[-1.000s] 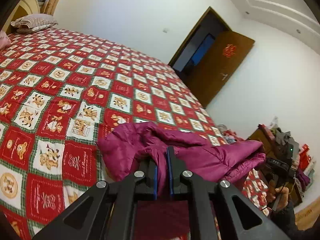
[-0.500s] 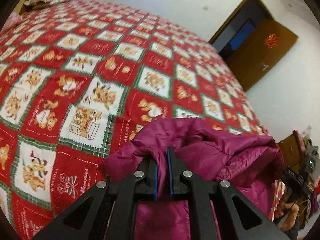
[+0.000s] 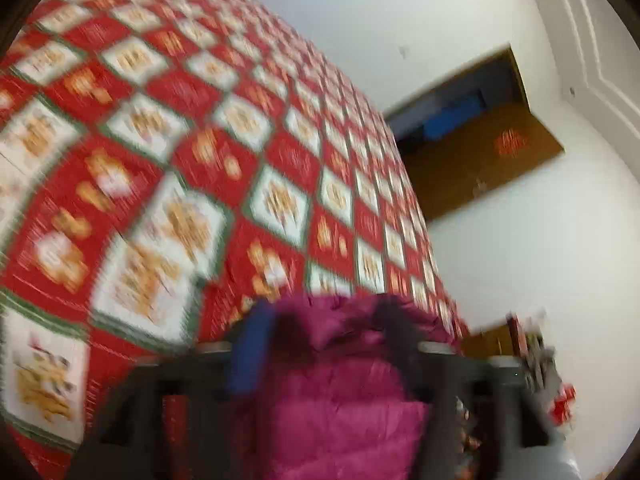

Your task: Fold large clothes

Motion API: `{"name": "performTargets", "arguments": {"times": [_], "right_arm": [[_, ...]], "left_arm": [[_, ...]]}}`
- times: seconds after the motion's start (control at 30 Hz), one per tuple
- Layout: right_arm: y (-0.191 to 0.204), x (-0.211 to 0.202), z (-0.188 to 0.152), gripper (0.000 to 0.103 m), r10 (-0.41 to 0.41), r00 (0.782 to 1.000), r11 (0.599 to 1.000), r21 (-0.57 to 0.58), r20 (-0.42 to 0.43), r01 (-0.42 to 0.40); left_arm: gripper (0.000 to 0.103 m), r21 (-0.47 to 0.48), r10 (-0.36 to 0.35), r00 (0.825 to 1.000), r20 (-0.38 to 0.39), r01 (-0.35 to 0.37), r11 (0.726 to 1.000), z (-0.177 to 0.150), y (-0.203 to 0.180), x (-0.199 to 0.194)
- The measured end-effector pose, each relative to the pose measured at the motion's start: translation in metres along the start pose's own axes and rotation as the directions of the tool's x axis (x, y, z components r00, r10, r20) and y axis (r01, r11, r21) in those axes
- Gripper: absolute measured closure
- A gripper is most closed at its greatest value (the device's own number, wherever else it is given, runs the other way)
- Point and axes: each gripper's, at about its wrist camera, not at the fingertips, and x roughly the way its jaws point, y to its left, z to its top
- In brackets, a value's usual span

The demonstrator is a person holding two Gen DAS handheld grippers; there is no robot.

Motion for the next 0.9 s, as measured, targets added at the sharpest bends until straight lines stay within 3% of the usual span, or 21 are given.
{"name": "performTargets", "arguments": {"times": [0.03, 0.1, 0.13, 0.17, 0.23, 0.3, 0.33, 0.37, 0.4, 0.47, 0.57, 0.63, 0.77, 0.83, 0.87, 0.9], "right_arm": [[-0.001, -0.004, 0.001, 0.067, 0.027, 1.000, 1.000, 0.012, 0.009, -0.027], [-0.001, -0.011, 0.003, 0.053, 0.048, 0.998, 0.998, 0.029, 0.032, -0.049], [-0.001, -0.019, 0.005, 0.044, 0.049, 0.997, 0.998, 0.033, 0.053, -0.051], [0.000, -0.032, 0.006, 0.026, 0.025, 0.996, 0.999, 0.030, 0.090, -0.027], [0.005, -0.059, 0.006, 0.023, -0.024, 0.982, 1.000, -0.009, 0.187, 0.026], [0.020, -0.088, 0.005, 0.024, -0.072, 0.955, 0.990, -0.094, 0.289, 0.103], [0.030, -0.099, 0.004, 0.025, -0.084, 0.941, 0.979, -0.149, 0.328, 0.139], [0.047, -0.105, 0.001, 0.037, -0.084, 0.939, 0.959, -0.229, 0.333, 0.167], [0.060, -0.104, 0.000, 0.054, -0.078, 0.946, 0.940, -0.292, 0.315, 0.174], [0.100, -0.091, -0.011, 0.071, -0.070, 0.968, 0.877, -0.447, 0.243, 0.175], [0.140, -0.053, -0.022, 0.074, -0.096, 0.981, 0.800, -0.574, 0.166, 0.176], [0.146, -0.019, -0.024, 0.076, -0.143, 0.981, 0.780, -0.596, 0.129, 0.192], [0.135, 0.033, -0.018, 0.083, -0.194, 0.976, 0.774, -0.596, 0.098, 0.214], [0.133, 0.041, -0.025, 0.083, -0.225, 0.965, 0.737, -0.624, 0.136, 0.260], [0.128, 0.048, -0.028, 0.083, -0.234, 0.963, 0.726, -0.634, 0.136, 0.266], [0.124, 0.051, -0.030, 0.083, -0.234, 0.964, 0.729, -0.633, 0.128, 0.261]], "left_arm": [[0.012, -0.006, 0.018, 0.999, 0.046, -0.018, 1.000, 0.005, -0.001, -0.010], [0.012, -0.017, 0.040, 0.993, 0.115, -0.038, 0.999, 0.013, -0.004, -0.030], [0.012, -0.010, 0.078, 0.988, 0.135, -0.077, 0.997, 0.013, -0.006, -0.036], [0.012, 0.013, 0.116, 0.981, 0.153, -0.120, 0.993, 0.010, -0.011, -0.042], [0.012, 0.085, 0.164, 0.973, 0.162, -0.179, 0.980, 0.002, -0.021, -0.046], [0.012, 0.179, 0.217, 0.962, 0.164, -0.245, 0.953, -0.014, -0.033, -0.045], [0.012, 0.231, 0.248, 0.953, 0.173, -0.284, 0.930, -0.027, -0.044, -0.041], [0.012, 0.276, 0.249, 0.953, 0.172, -0.289, 0.917, -0.035, -0.052, -0.034], [0.012, 0.321, 0.247, 0.954, 0.166, -0.290, 0.902, -0.043, -0.060, -0.026], [0.012, 0.384, 0.273, 0.945, 0.180, -0.323, 0.865, -0.058, -0.076, -0.013], [0.012, 0.439, 0.350, 0.911, 0.217, -0.412, 0.799, -0.068, -0.097, 0.018], [0.012, 0.452, 0.385, 0.891, 0.240, -0.453, 0.769, -0.069, -0.103, 0.039], [0.011, 0.462, 0.465, 0.818, 0.338, -0.575, 0.676, -0.062, -0.099, 0.069], [0.011, 0.451, 0.525, 0.762, 0.380, -0.648, 0.614, -0.059, -0.089, 0.083], [0.011, 0.440, 0.555, 0.741, 0.377, -0.671, 0.597, -0.057, -0.080, 0.091], [0.011, 0.428, 0.578, 0.733, 0.357, -0.679, 0.597, -0.055, -0.070, 0.098]]}}
